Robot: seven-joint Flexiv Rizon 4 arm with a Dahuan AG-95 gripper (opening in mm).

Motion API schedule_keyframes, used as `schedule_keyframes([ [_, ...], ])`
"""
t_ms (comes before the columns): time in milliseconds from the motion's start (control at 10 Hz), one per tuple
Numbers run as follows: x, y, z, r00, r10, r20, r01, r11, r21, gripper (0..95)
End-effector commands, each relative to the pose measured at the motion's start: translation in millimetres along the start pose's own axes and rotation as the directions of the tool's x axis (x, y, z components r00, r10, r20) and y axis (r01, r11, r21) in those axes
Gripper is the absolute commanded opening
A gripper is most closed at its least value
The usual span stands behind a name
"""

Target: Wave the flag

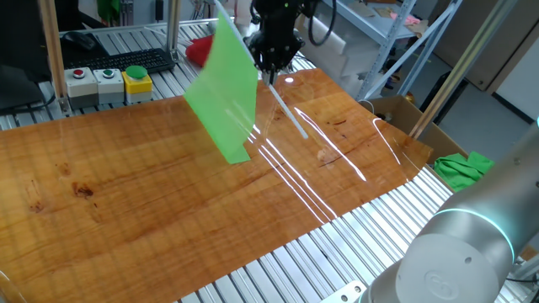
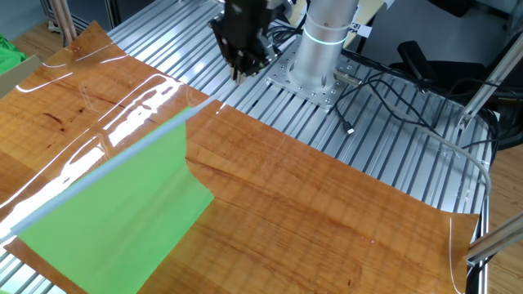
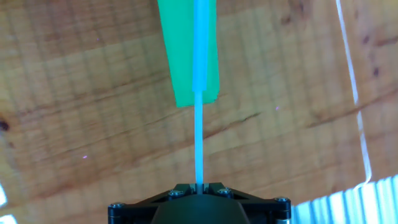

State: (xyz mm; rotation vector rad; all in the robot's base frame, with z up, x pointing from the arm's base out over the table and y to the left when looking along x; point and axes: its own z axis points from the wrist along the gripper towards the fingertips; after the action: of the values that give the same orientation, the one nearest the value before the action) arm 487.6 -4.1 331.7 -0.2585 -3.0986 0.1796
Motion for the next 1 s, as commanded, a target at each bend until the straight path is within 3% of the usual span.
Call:
schedule_keyframes([
  [100,-1.3,-0.2,-0.1,0.997,0.041,0.067,-0.040,0.999,-0.020,0.0],
  [400,-1.3,-0.2,-0.1,0.997,0.044,0.059,-0.043,0.999,-0.016,0.0],
  [600,-1.3,-0.2,-0.1,0.999,0.045,0.030,-0.045,0.999,-0.011,0.0],
  [700,1.2,-1.5,-7.9,0.999,0.044,0.020,-0.044,0.999,-0.009,0.0],
  [1000,19.4,-6.7,-66.7,0.998,0.057,0.013,-0.057,0.998,-0.007,0.0],
])
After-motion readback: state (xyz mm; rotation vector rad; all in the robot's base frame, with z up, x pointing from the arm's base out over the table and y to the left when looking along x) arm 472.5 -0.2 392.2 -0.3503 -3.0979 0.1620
